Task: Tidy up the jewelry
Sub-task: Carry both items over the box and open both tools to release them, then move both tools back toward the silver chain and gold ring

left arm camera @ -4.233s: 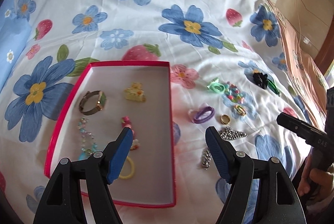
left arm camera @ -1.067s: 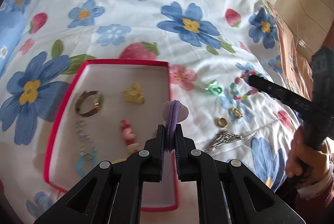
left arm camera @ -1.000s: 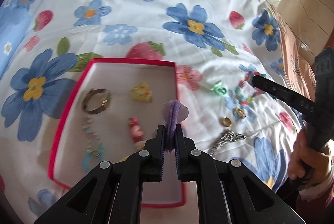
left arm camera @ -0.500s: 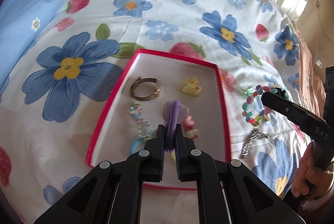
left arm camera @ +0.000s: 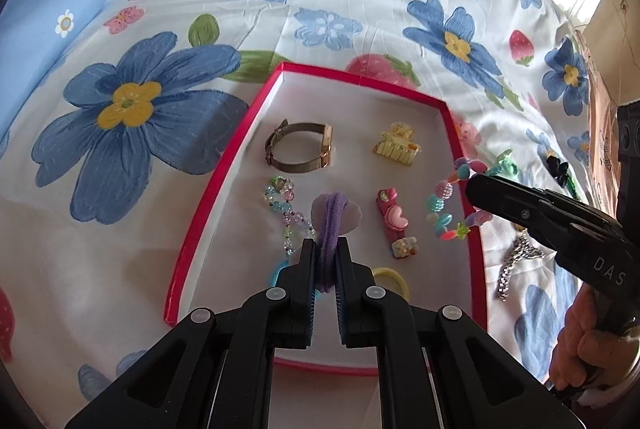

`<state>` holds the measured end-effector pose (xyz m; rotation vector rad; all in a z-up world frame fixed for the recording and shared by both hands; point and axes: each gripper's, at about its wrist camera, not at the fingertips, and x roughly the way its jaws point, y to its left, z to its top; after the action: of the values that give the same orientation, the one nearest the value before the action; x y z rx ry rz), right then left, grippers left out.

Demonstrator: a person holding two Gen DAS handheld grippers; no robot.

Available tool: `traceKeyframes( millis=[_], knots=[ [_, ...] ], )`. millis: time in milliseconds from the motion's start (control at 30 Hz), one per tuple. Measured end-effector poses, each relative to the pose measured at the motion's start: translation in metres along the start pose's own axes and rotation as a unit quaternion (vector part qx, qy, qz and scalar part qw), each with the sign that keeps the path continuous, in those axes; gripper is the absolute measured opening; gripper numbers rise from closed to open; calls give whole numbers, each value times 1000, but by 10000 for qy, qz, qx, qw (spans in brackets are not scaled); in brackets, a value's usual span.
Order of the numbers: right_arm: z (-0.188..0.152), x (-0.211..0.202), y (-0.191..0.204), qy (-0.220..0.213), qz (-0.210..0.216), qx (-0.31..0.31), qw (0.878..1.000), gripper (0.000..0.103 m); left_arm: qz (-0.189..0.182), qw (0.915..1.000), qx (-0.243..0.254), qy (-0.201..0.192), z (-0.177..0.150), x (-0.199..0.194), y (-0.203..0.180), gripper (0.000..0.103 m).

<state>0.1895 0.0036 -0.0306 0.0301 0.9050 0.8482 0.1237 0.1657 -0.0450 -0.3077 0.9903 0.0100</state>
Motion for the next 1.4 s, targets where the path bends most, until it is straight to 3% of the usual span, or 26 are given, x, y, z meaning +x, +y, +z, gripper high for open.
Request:
traceKeyframes(
  millis=[367,600,1033,1167,1400],
  knots=[
    [-16,36,-7,554,-129,6,9984,9,39,9994,-171,289,1,35,11,8],
    [-23,51,-5,762,-113,-72,9970,9,107,9994,-134,298,0,40,11,15],
    [-23,49,-5,734,-1,-25,9973,14,243,9994,-74,234,-6,33,7,24],
    [-22,42,-5,663,33,12,9978,14,260,9994,-93,213,-6,28,8,34],
    [-17,18,-7,399,34,70,9992,16,290,9995,-87,134,-9,15,5,39]
  ],
)
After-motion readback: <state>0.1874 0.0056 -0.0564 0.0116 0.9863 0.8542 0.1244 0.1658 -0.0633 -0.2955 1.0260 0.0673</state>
